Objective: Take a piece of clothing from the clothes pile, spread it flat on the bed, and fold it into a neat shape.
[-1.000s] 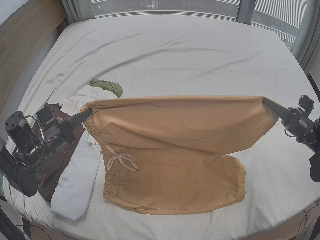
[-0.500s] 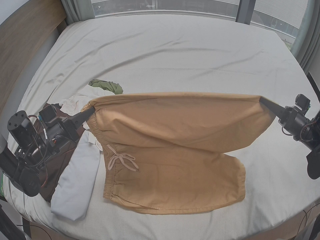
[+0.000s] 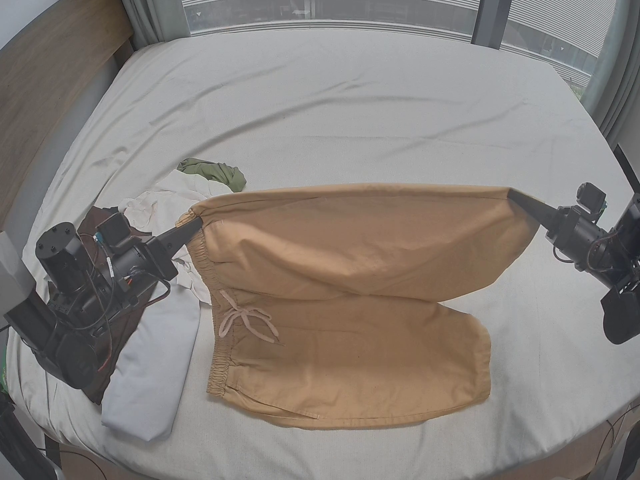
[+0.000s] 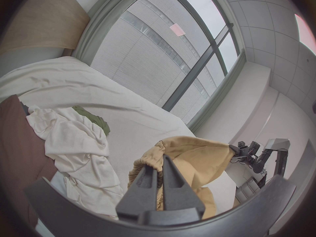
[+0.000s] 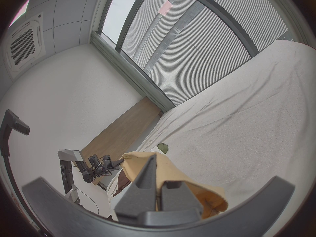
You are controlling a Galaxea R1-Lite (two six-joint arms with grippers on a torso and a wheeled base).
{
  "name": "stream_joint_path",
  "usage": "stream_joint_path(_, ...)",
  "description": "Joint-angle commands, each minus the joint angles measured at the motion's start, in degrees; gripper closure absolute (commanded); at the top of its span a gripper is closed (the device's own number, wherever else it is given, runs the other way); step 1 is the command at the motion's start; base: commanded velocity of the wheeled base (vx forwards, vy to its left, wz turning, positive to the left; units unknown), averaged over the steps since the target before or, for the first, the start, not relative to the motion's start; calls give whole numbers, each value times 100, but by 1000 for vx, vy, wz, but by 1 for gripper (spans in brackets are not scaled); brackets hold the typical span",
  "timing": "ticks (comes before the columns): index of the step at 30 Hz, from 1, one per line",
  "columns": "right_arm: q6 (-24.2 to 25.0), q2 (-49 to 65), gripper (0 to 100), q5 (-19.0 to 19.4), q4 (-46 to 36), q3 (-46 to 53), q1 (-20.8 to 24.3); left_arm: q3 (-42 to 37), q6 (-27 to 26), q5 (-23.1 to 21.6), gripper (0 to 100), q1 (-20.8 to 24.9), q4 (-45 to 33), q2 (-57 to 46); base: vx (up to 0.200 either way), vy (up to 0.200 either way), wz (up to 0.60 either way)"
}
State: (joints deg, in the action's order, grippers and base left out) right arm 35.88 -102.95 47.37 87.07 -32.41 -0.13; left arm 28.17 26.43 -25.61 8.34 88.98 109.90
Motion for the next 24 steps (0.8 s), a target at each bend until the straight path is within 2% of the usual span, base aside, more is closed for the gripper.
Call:
stream_joint_path(1,7,-357,100,-9,-49,-274,-31,250,-15,206,100,-16,14,295,0,0,0)
stream_joint_path(7,7,-595,100,-9,-49,-450,-4,558,3,241,100,-16,14,454,0,0,0)
stream_joint_path(14,25,-929,100,-18,-67,-687,-13,944,20,496,100,-16,14,761,0,0,0)
stream_joint_path(18,42,-1140,100,-70,-67,-951,13,1147,20,689,100,1,14,1007,0,0,0)
stream_joint_path(24,77,-1456,100,-105,-260,-1452,5,1366,20,733,100,71,14,1315,0,0,0)
